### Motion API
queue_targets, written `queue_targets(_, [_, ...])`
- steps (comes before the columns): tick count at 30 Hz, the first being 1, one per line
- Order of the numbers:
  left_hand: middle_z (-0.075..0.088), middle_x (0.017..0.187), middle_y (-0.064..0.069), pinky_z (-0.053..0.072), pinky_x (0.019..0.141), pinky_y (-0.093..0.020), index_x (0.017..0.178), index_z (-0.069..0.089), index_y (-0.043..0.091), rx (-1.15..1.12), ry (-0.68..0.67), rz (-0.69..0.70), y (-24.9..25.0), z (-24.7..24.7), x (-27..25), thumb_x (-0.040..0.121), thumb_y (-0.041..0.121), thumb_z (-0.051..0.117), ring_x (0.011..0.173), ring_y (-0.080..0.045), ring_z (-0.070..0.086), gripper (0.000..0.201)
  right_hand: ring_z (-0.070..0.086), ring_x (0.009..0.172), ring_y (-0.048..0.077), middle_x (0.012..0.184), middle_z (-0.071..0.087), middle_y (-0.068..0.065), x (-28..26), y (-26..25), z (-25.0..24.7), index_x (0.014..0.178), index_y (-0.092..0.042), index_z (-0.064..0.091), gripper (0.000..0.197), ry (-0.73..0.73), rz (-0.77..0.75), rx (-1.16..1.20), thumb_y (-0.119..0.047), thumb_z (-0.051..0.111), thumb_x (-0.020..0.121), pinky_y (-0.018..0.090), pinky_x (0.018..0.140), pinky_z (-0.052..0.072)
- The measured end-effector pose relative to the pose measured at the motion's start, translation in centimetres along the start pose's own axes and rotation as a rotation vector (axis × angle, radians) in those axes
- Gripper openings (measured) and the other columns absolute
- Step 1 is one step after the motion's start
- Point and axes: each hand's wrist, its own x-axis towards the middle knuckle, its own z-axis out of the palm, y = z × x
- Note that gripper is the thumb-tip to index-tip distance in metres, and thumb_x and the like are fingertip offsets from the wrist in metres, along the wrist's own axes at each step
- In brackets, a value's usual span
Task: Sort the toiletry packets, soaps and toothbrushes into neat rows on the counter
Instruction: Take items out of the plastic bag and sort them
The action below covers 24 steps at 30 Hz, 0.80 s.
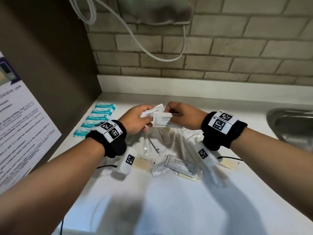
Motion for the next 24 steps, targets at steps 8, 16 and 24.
queue_targets(8, [0.073,0.097,-0.01,0.051,0.058,-0.024,0.107,0.068,0.017,-0.239,-0.126,-0.155,2.0,4.6,-3.8,0.089,0.06,0.046,0.077,-0.021,0.067,0.052,0.055,0.068,0.012,0.078,0.062,-0.005,-5.0,0.6,1.1,0.101,-0.011,0.068,0.019,0.051,0.035,0.053,-0.01,0.071,0.082,0.023,0.066,0.044])
queue_targets(16, [0.05,0.127,-0.008,0.061,0.072,-0.037,0.116,0.055,0.028,0.039,-0.062,-0.122,2.0,5.6,-6.2,0.089,0.015,0.067,0.078,-0.022,0.07,0.032,0.054,0.073,0.017,0.081,0.057,-0.002,-8.9,3.3,4.8,0.096,-0.014,0.061,0.034,0.066,0.205,-0.115,-0.037,0.076,0.076,0.03,0.066,0.043])
queue_targets(24, [0.072,0.11,-0.007,0.058,0.082,-0.047,0.115,0.06,0.024,-0.075,0.096,-0.094,4.1,4.2,-6.8,0.095,0.018,0.059,0.084,-0.02,0.075,0.021,0.057,0.093,0.025,0.106,0.056,0.006,-9.8,3.6,7.6,0.097,-0.013,0.059,0.029,-0.181,0.159,-0.34,-0.031,0.071,0.078,0.032,0.079,0.049])
